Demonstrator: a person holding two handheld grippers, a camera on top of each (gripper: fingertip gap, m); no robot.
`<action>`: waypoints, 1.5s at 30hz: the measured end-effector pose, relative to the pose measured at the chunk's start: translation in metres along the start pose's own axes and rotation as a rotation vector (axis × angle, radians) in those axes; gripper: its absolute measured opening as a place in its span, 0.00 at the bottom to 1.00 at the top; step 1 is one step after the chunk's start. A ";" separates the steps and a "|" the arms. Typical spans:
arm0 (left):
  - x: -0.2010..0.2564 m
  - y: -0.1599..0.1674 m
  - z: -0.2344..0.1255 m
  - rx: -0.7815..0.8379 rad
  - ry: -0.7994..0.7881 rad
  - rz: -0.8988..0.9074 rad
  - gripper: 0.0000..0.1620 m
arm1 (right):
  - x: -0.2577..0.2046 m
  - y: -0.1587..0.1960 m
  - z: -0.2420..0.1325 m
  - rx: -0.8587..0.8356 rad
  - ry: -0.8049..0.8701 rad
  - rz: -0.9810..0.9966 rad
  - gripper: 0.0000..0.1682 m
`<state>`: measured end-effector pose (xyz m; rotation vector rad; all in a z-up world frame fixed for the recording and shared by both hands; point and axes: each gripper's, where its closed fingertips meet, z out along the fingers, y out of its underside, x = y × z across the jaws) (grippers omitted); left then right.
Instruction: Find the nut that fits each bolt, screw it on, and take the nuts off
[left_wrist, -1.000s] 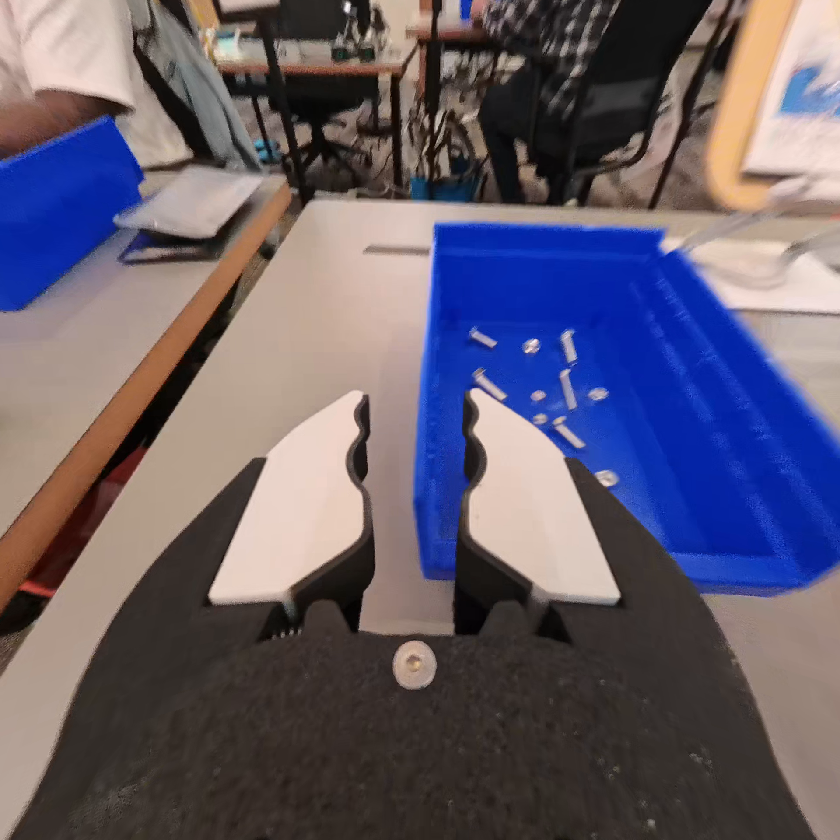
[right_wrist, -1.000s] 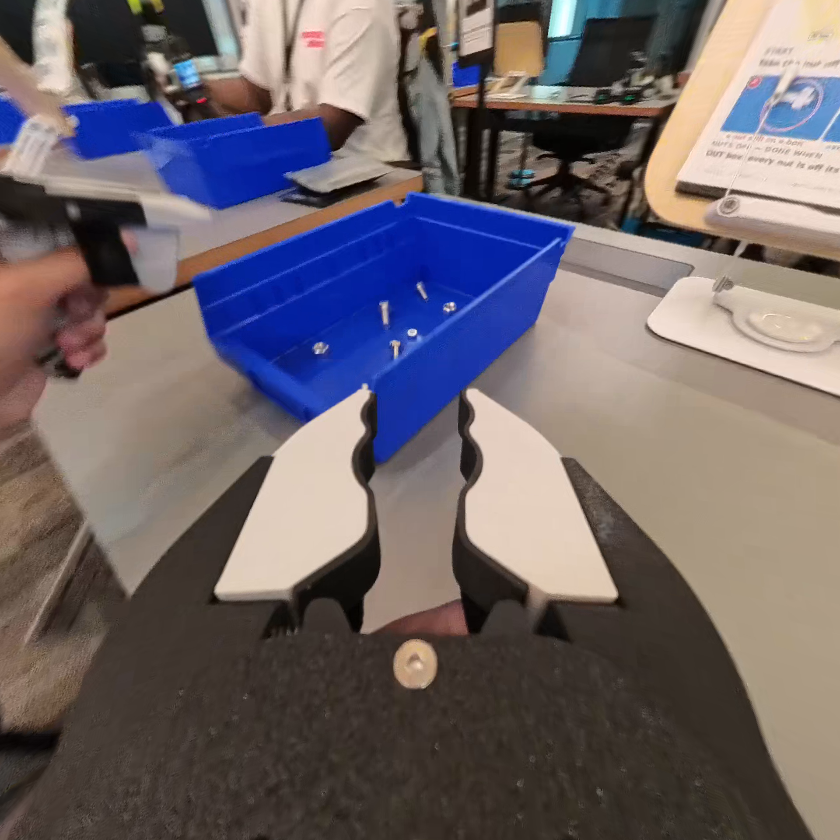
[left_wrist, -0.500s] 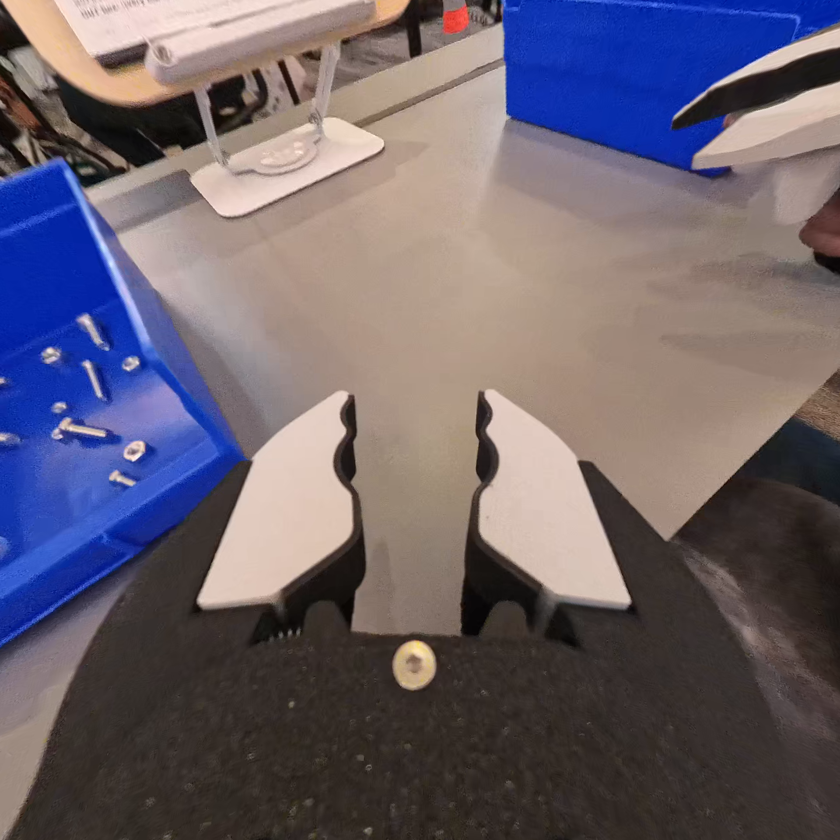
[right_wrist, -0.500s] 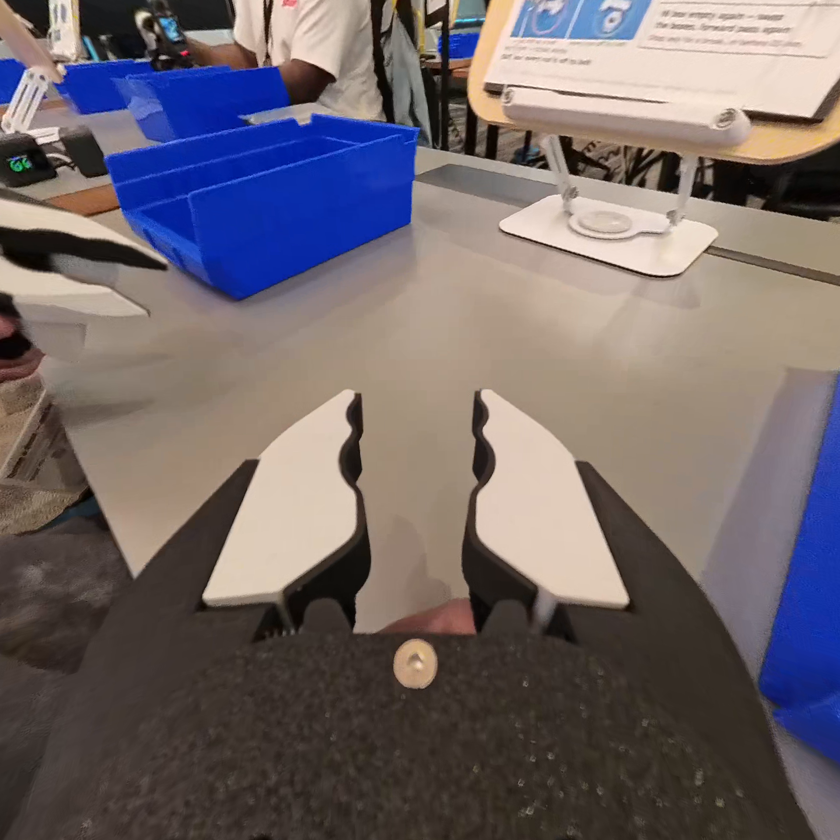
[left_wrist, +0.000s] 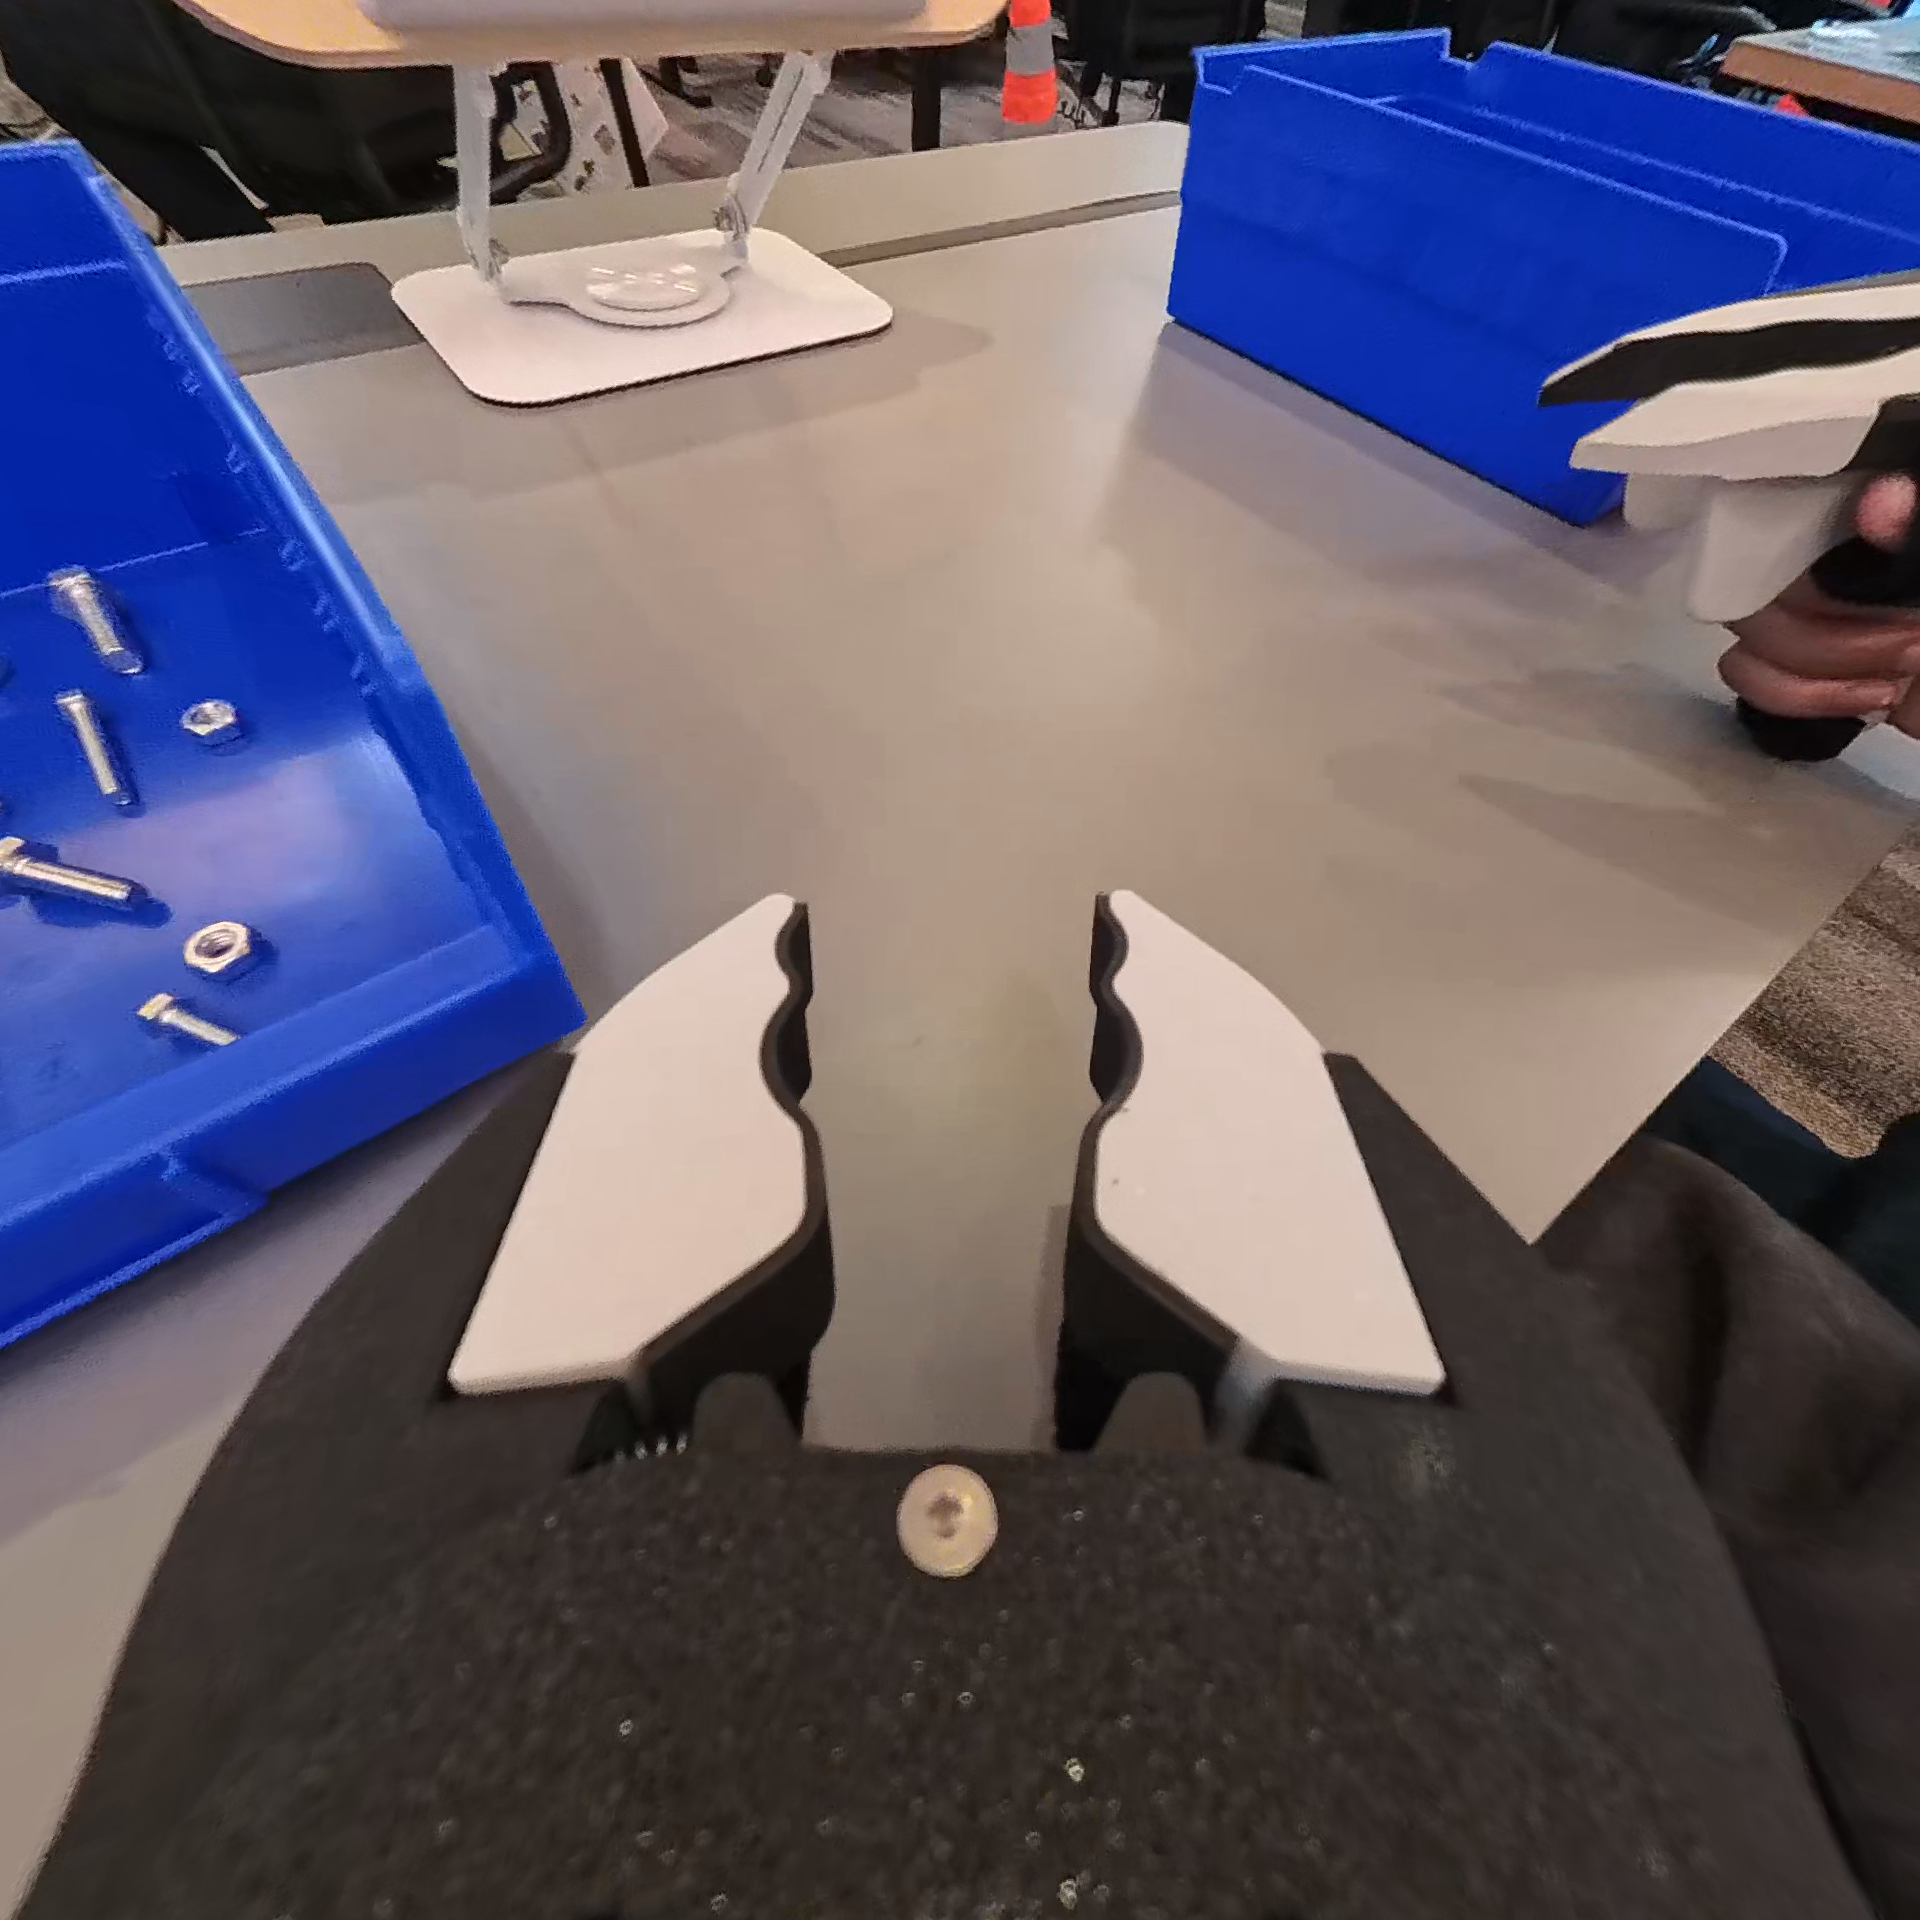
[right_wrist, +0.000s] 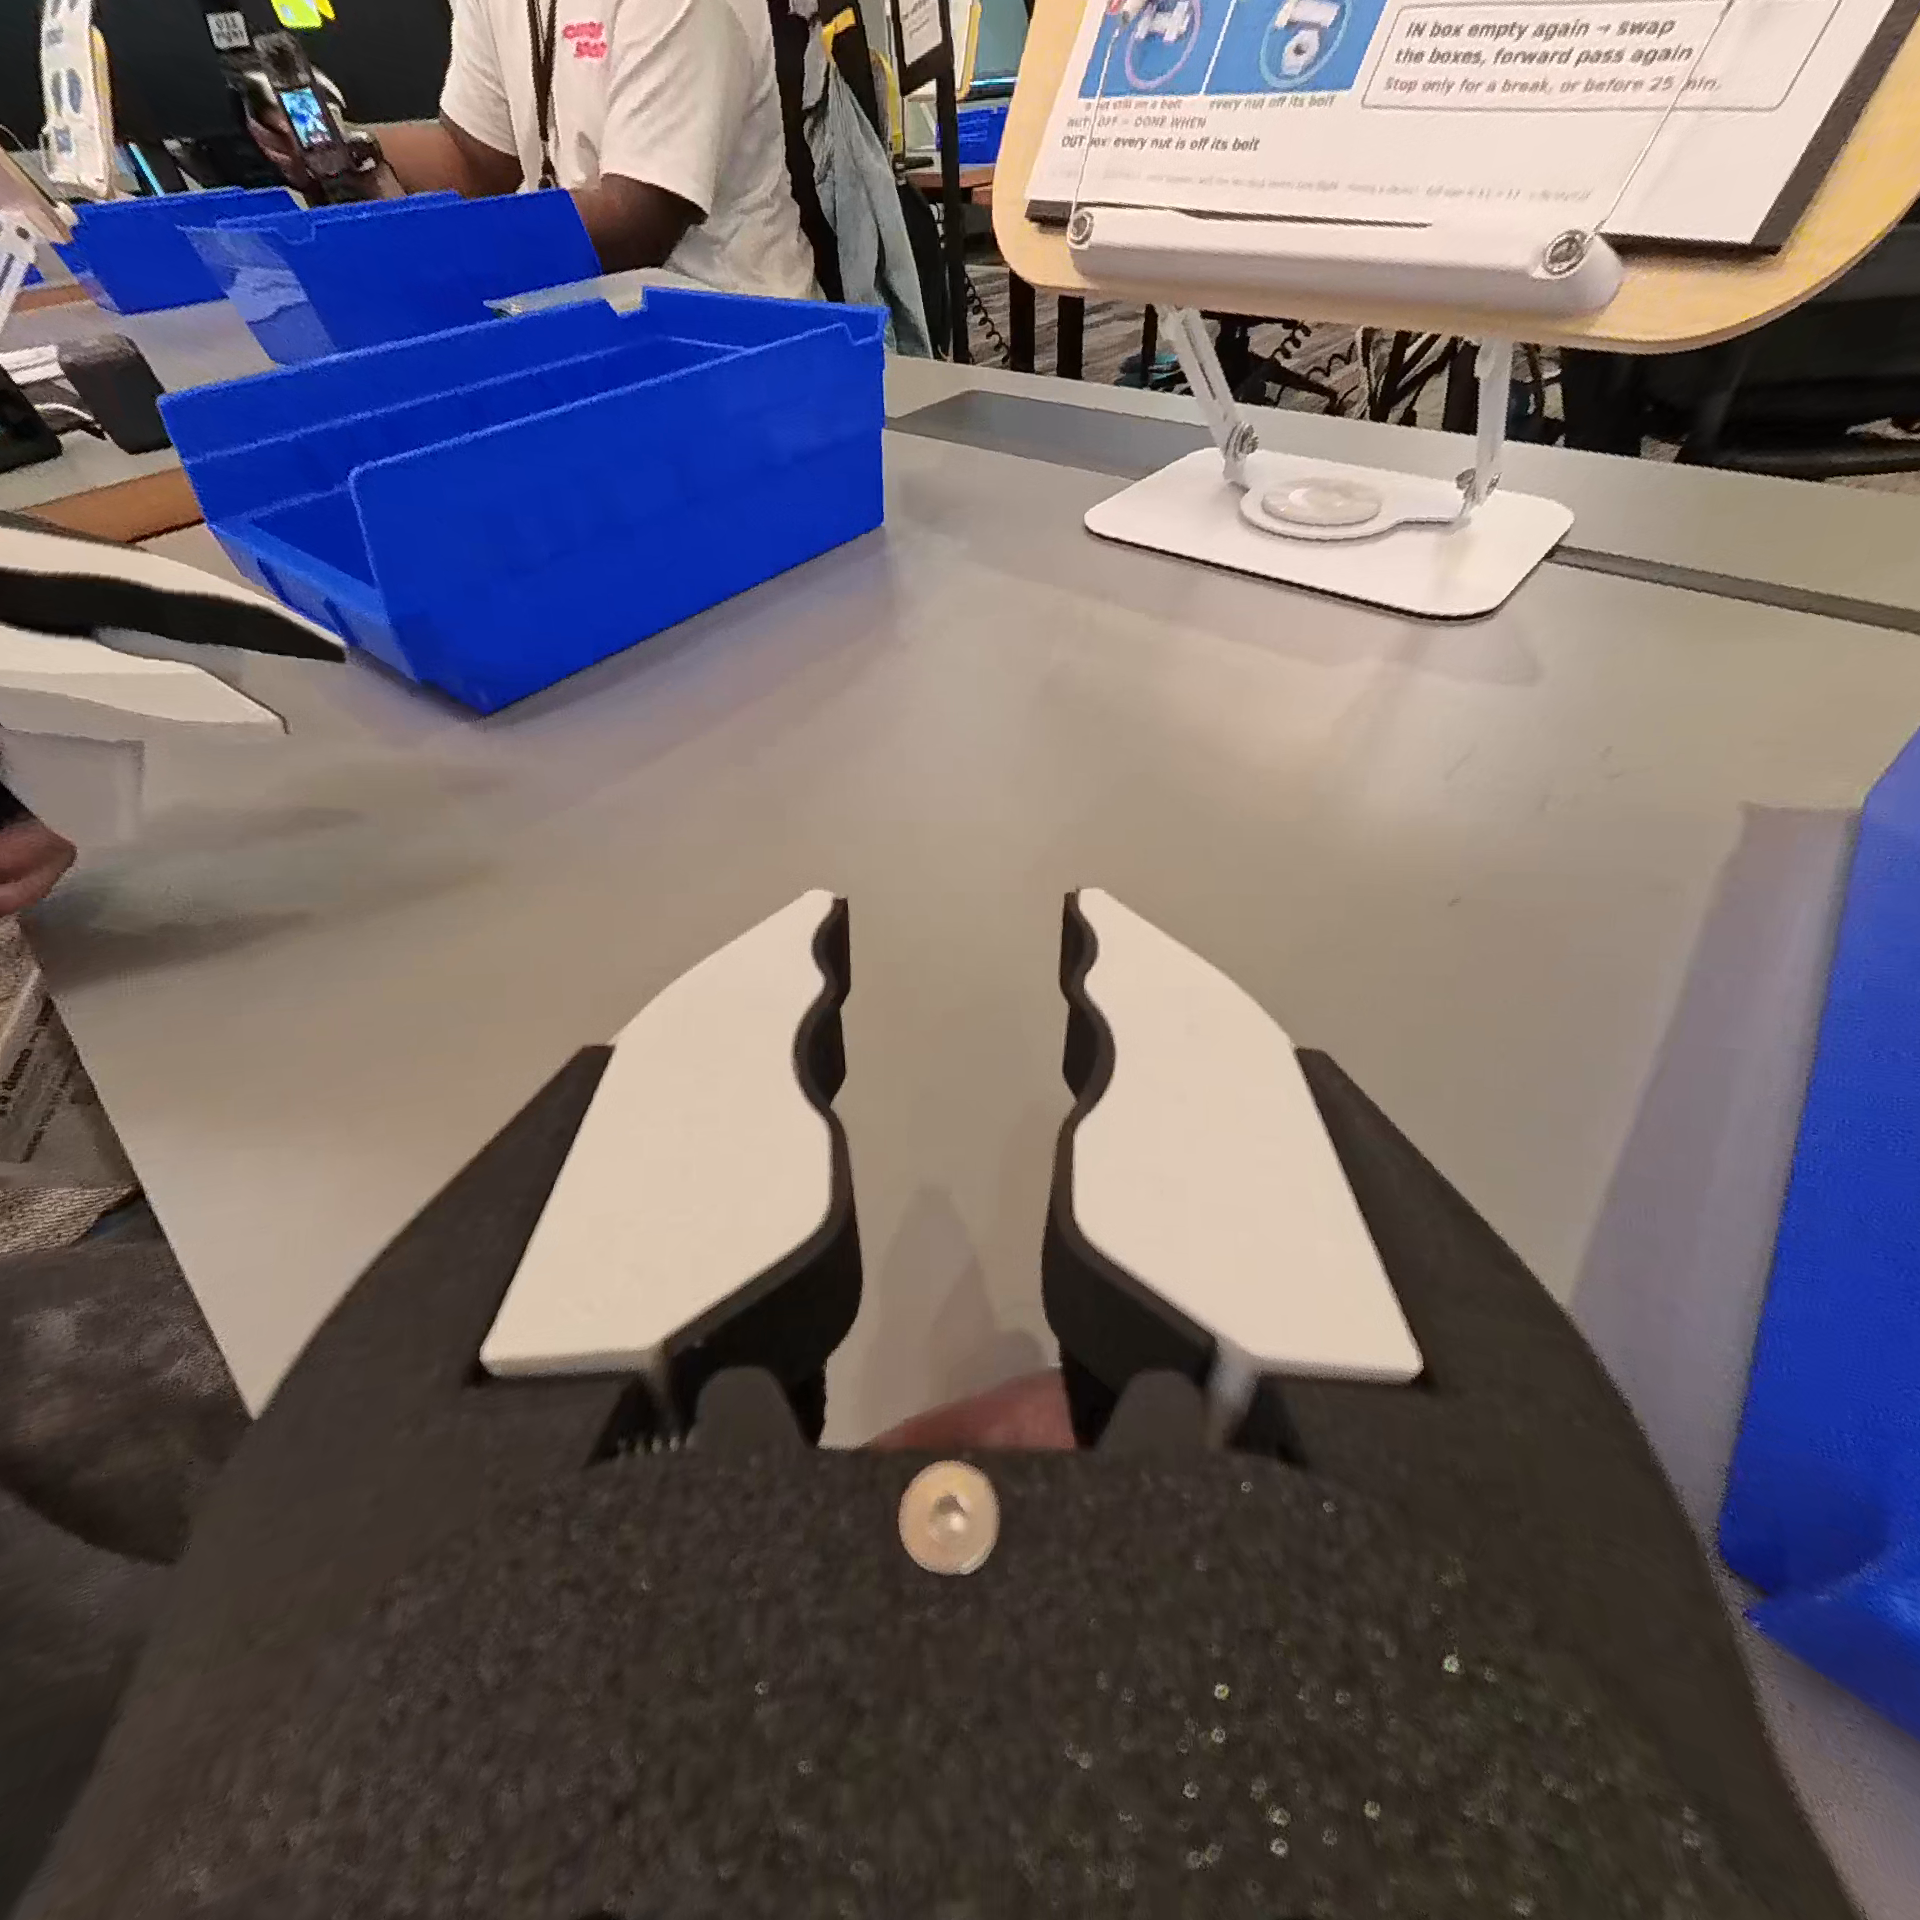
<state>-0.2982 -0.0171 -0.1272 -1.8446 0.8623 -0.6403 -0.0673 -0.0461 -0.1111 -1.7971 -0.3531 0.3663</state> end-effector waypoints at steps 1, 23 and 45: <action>-0.001 -0.001 0.000 0.000 -0.001 0.000 0.31 | -0.001 0.000 0.000 0.001 -0.006 -0.001 0.23; -0.084 -0.059 -0.028 -0.103 -0.037 0.017 0.29 | 0.004 0.007 0.003 -0.044 -0.026 0.041 0.22; -0.213 0.030 0.056 -0.802 -0.025 0.197 0.20 | 0.005 0.010 0.001 -0.056 -0.050 0.085 0.20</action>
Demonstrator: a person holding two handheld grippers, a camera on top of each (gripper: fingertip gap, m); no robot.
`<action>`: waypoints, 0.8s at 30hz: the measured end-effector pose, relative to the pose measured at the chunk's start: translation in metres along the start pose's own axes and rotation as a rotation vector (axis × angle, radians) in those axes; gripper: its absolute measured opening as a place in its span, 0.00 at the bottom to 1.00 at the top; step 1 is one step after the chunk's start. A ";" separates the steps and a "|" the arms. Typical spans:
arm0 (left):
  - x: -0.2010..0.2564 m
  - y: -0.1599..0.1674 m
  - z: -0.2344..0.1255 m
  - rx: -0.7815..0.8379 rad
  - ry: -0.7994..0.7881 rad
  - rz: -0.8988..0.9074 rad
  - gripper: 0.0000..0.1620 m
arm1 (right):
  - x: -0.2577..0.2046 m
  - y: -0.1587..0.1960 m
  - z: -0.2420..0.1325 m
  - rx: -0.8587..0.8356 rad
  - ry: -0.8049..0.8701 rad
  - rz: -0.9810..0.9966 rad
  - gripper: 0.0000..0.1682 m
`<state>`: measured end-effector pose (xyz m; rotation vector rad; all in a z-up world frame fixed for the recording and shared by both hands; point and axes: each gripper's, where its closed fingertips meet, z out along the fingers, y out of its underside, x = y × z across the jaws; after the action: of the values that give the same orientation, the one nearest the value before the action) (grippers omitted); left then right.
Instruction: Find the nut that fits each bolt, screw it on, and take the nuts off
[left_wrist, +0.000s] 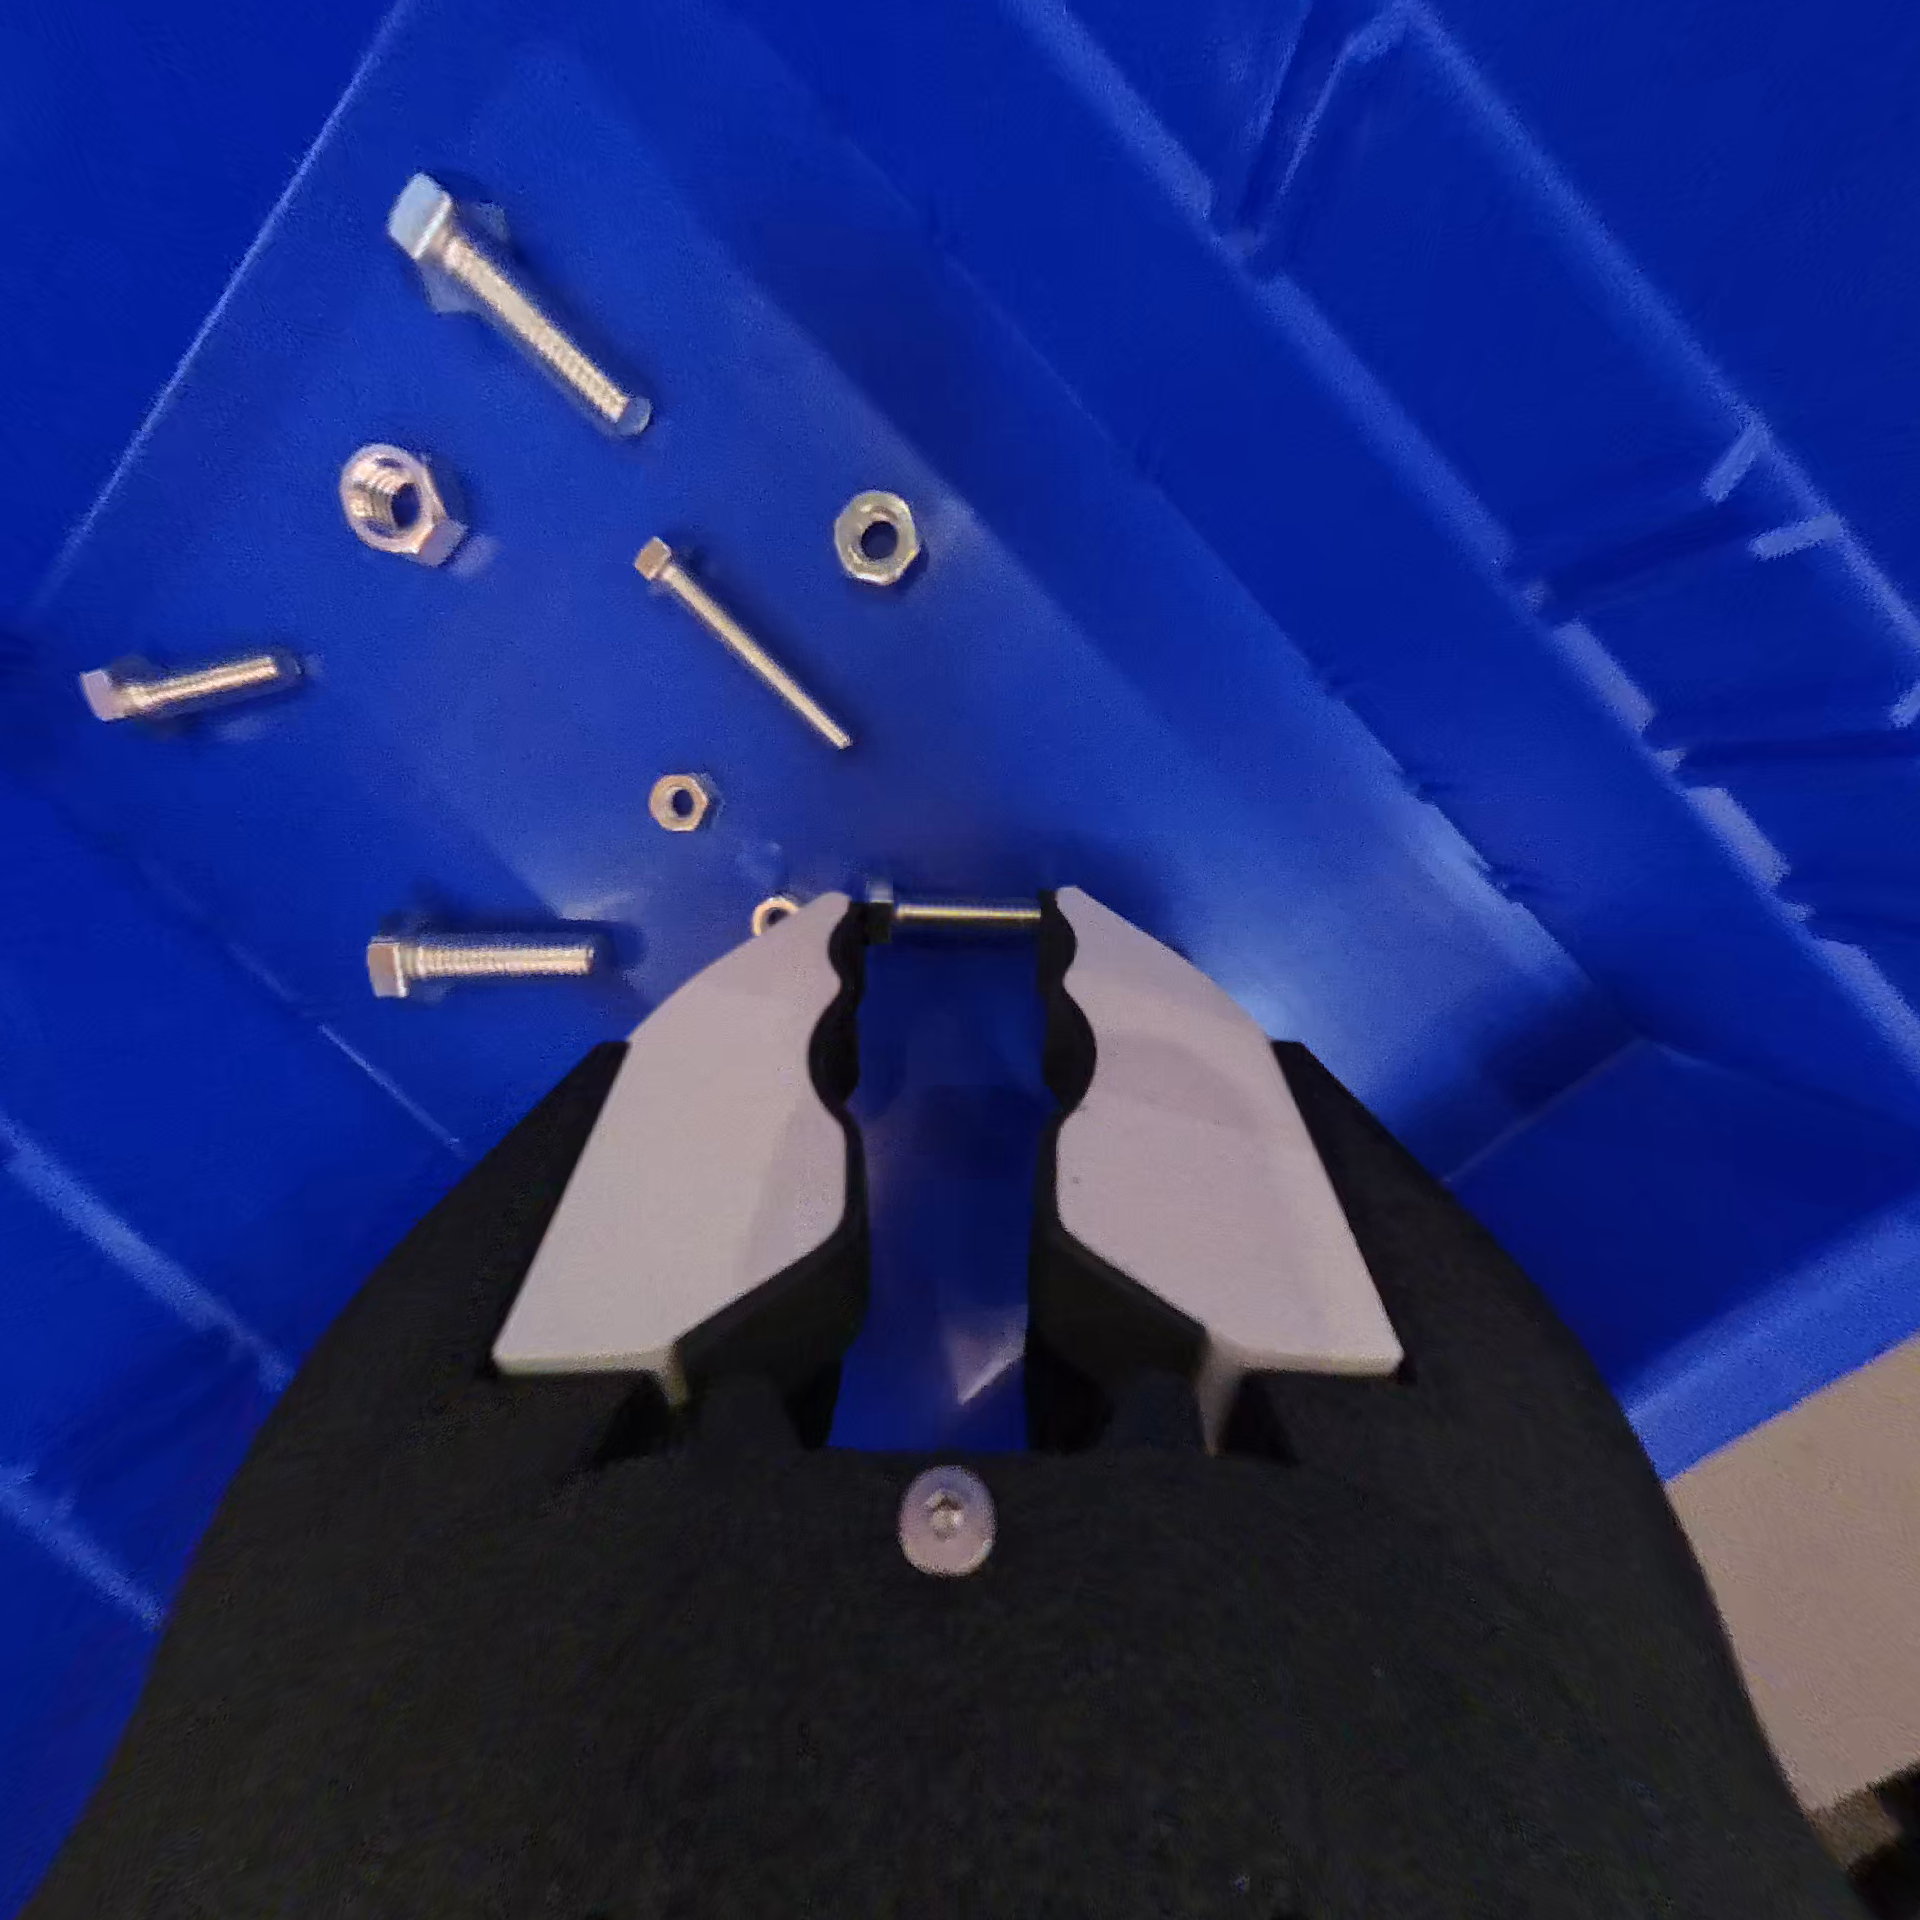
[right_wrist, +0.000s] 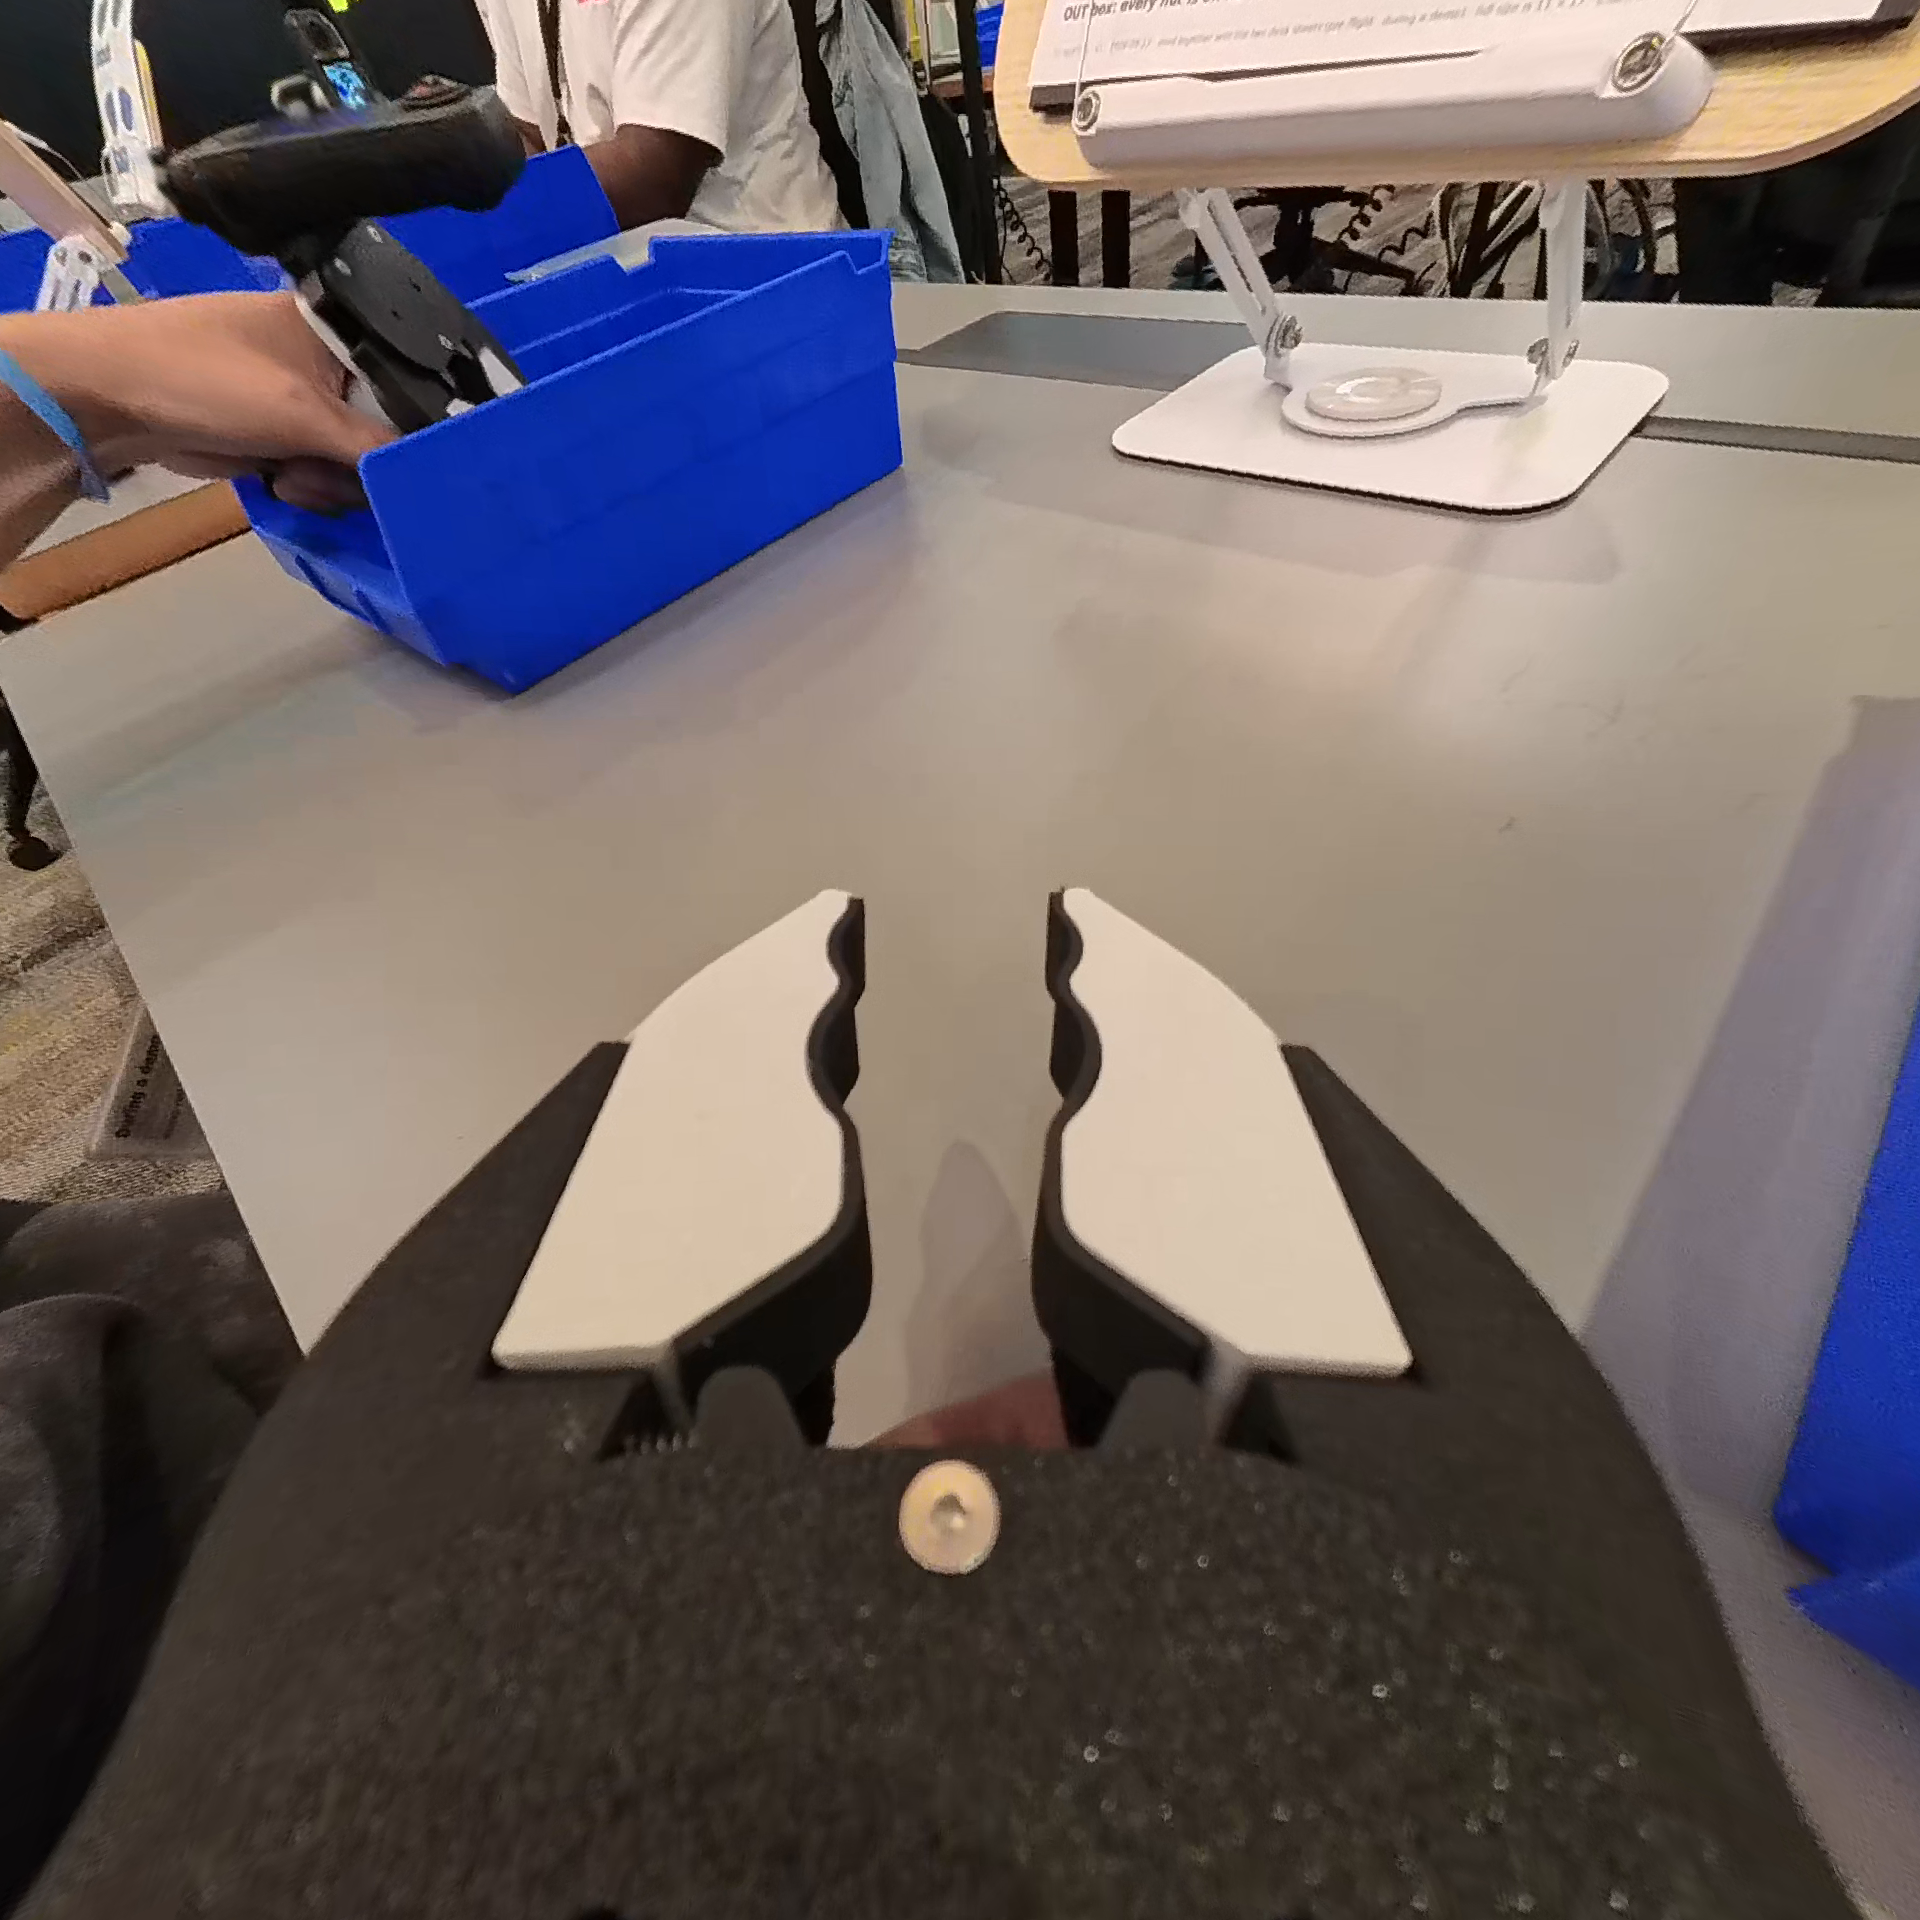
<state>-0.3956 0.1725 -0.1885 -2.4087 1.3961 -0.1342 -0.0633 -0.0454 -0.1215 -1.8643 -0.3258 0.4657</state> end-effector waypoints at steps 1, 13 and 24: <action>0.000 0.002 0.000 -0.013 0.017 0.007 0.20 | 0.000 0.000 0.000 -0.004 -0.001 -0.001 0.20; 0.076 -0.083 -0.098 0.121 0.182 0.462 0.19 | -0.002 -0.003 0.000 -0.001 0.002 -0.038 0.19; 0.217 -0.148 -0.004 -0.033 0.387 0.920 0.19 | -0.003 -0.008 -0.002 0.010 0.012 -0.059 0.18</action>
<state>-0.1642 0.0523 -0.1534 -1.5734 2.5308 -0.3428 -0.0651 -0.0458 -0.1128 -1.8421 -0.3685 0.4151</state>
